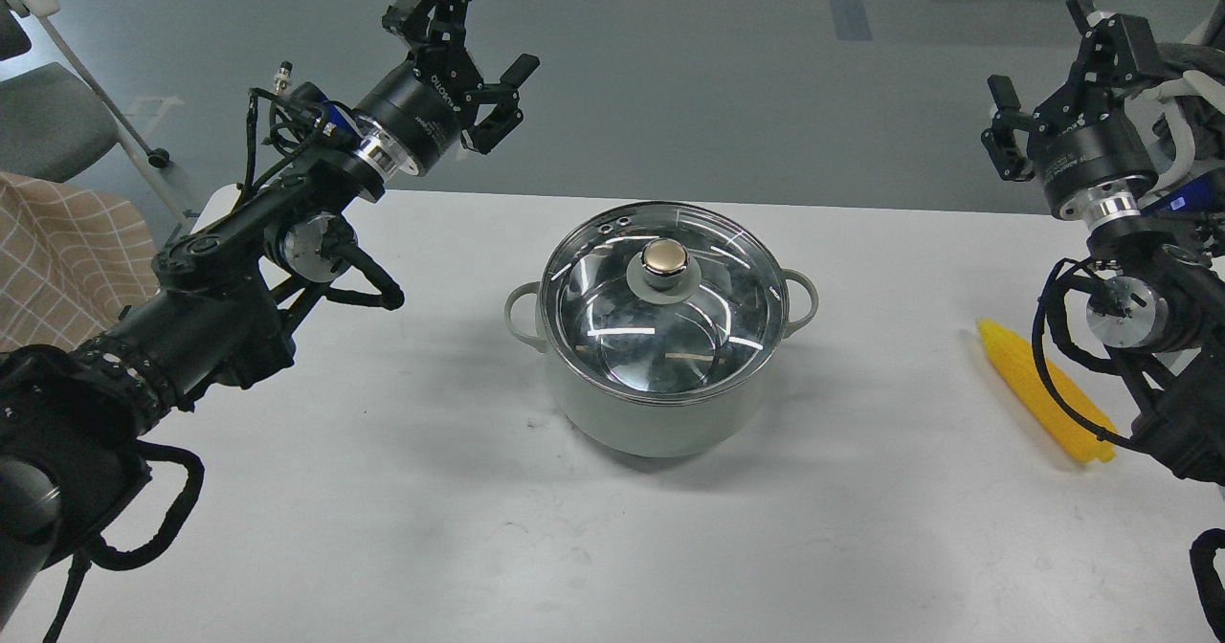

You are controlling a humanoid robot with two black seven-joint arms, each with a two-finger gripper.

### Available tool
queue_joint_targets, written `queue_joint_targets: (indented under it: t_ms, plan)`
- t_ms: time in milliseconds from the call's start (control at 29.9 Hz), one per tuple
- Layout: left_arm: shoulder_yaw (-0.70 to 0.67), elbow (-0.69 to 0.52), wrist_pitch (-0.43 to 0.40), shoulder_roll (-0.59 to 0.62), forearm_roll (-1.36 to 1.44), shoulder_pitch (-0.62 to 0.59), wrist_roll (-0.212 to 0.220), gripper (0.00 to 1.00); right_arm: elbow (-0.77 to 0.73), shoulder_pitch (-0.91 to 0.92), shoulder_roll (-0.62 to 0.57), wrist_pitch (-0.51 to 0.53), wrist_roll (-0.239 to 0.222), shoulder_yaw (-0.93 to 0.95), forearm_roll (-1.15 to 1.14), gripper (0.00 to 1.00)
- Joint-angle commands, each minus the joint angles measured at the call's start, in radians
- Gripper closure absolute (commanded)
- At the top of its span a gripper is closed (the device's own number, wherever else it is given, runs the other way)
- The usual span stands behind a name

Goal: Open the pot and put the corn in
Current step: 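Raise the left gripper and open it above the pot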

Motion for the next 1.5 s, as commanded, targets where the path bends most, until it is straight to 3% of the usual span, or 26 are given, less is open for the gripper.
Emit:
queue_joint_targets:
  t_ms: [0,234,434,668,1036,1270,1470]
  plan:
    - [-0.011,-0.002,0.002,0.000,-0.001,-0.001,-0.003,0.02,0.000,-0.003,-0.003,0.004,0.000,0.002,0.000,0.00]
    - [-0.003,0.003,-0.003,0.005,0.001,0.001,0.000,0.02,-0.003,-0.001,-0.005,-0.018,0.000,0.005,0.000,0.00]
    - [0.005,0.007,0.058,0.000,0.001,-0.002,-0.004,0.02,-0.003,0.006,-0.018,-0.024,0.000,0.003,0.000,0.00]
    - [0.002,0.003,0.065,0.000,-0.001,-0.002,-0.012,0.02,-0.028,0.020,-0.015,-0.027,0.000,0.000,-0.001,0.00]
    - [-0.009,0.021,0.102,0.000,-0.001,-0.001,0.008,0.02,-0.069,0.035,-0.012,-0.064,0.000,-0.008,-0.005,0.00]
    - [-0.011,0.021,0.129,-0.003,-0.002,0.001,-0.030,0.02,-0.071,0.039,-0.005,-0.035,0.000,-0.009,-0.005,0.00]
    - [-0.012,0.020,0.138,-0.012,-0.002,0.002,-0.035,0.02,-0.072,0.035,-0.005,-0.030,0.000,-0.009,-0.005,0.00]
